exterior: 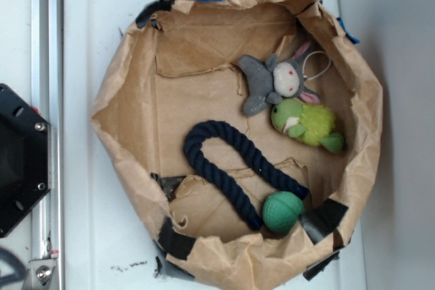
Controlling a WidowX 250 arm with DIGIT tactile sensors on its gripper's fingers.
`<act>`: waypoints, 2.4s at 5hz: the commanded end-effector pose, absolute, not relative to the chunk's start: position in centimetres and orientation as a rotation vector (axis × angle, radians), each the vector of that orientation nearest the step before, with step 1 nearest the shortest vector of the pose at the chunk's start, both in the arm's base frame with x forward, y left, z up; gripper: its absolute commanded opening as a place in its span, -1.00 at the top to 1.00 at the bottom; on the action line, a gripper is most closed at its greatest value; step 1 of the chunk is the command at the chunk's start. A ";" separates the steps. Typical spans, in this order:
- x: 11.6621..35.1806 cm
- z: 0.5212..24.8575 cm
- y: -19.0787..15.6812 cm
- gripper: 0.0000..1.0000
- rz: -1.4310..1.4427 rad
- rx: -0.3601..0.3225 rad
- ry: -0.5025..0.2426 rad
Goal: Grab the blue rope.
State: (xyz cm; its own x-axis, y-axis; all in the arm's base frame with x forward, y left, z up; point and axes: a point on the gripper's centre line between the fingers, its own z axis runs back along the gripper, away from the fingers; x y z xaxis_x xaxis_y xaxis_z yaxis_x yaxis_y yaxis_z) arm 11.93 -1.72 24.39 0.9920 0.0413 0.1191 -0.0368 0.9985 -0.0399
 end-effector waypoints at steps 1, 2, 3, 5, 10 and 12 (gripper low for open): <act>11.9 24.4 -1.7 -1.00 0.039 -0.038 -0.120; 15.8 24.6 -1.5 -1.00 0.028 -0.084 -0.129; 18.4 24.6 -1.5 -1.00 0.079 -0.102 -0.154; 21.4 20.2 0.3 -1.00 0.256 -0.090 -0.167; 25.5 9.9 3.6 -1.00 0.465 -0.059 -0.123; 24.4 7.5 4.2 -1.00 0.545 -0.028 -0.175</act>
State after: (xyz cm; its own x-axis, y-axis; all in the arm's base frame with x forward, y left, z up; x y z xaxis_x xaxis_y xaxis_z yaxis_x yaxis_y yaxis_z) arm 24.03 3.46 6.37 0.8586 0.4995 0.1156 -0.4962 0.8663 -0.0574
